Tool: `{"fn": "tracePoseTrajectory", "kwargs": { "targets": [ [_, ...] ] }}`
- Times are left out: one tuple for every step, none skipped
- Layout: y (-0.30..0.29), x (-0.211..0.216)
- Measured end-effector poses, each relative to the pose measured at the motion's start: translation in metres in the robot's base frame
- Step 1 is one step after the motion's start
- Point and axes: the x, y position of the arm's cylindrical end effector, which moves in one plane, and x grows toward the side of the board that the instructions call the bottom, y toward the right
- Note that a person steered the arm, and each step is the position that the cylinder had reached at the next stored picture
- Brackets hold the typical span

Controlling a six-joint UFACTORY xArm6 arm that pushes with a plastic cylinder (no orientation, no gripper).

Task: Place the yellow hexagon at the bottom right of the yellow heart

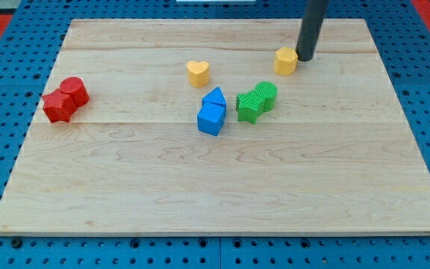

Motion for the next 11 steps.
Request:
{"fn": "tracePoseTrajectory", "kwargs": {
  "targets": [
    [-0.084, 0.0],
    [-0.136, 0.008],
    [-0.076, -0.004],
    [-0.016, -0.012],
    [-0.02, 0.029],
    [-0.073, 0.036],
    [-0.134, 0.036],
    [-0.148, 0.036],
    [-0.107, 0.028],
    [-0.052, 0.027],
    [-0.027, 0.027]
  ]
}}
